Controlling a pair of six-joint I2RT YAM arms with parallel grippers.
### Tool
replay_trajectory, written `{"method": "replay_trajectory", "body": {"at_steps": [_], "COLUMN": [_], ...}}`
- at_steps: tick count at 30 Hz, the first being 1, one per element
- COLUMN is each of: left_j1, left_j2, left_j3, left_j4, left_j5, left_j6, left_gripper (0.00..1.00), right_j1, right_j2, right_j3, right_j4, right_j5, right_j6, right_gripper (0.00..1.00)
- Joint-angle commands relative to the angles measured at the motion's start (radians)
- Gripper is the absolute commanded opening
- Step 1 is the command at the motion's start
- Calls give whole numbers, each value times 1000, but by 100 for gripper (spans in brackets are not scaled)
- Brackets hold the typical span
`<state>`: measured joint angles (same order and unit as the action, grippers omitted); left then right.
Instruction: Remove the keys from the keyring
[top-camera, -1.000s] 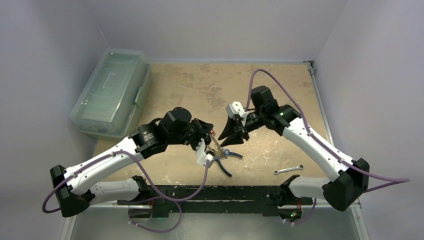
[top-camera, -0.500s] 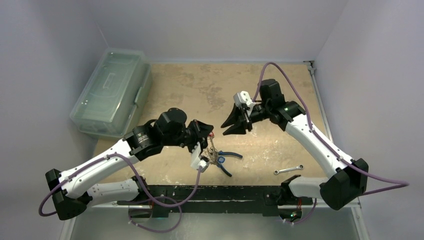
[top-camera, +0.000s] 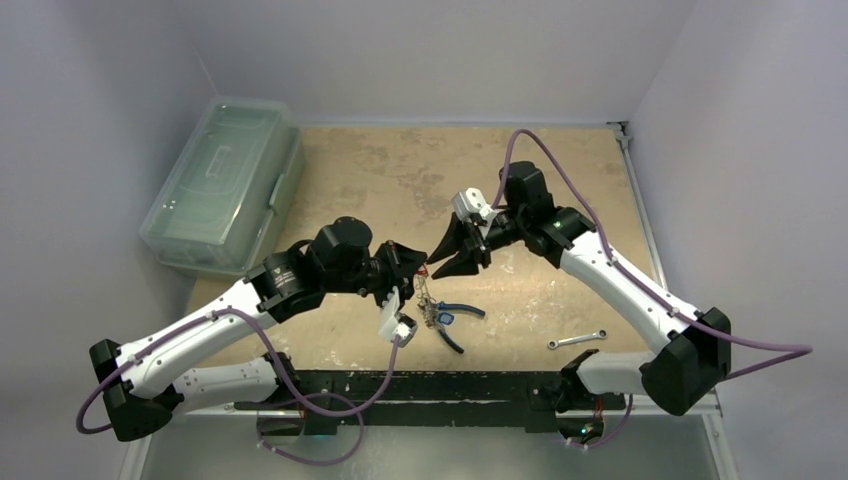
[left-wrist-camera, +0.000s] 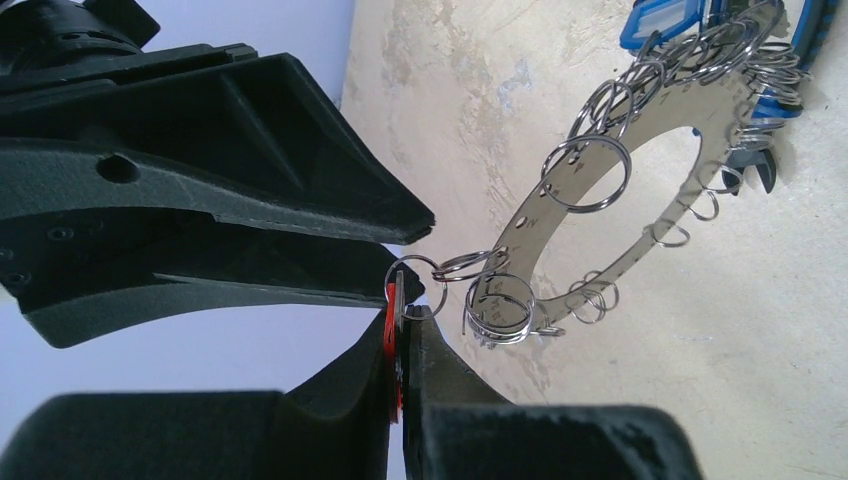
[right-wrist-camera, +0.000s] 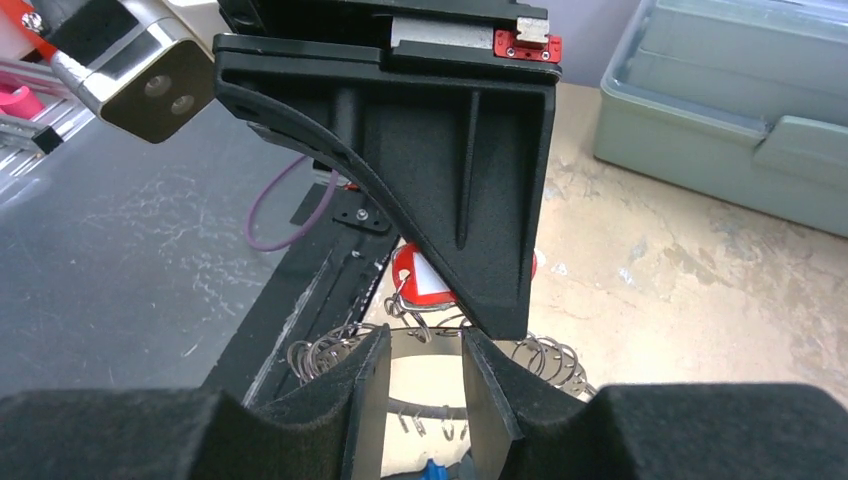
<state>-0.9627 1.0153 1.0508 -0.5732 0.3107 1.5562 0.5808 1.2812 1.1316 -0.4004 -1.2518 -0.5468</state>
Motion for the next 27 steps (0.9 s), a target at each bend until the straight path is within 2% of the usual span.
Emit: {"method": "replay_trajectory", "body": {"at_steps": [1, 9, 22, 27], "left_j1": [-4, -4, -4, -4], "left_j2": [-29, -29, -24, -24], "left_j3": [9, 11, 7, 9], "left_j4": [49, 51, 53, 55], "left_j5": [33, 32, 27, 17], "left_j6": [11, 8, 7, -3], "left_gripper": [0, 0, 0, 0], "right_j1": [21, 27, 53, 60], "right_j2": [7, 9, 10, 10], "right_j3": [-22, -61, -52, -59], "right_j4": [87, 146, 141, 139], "right_j5": [-14, -7, -9, -7], "right_j6": [60, 97, 96, 89], "right_gripper": [36, 36, 36, 28]}}
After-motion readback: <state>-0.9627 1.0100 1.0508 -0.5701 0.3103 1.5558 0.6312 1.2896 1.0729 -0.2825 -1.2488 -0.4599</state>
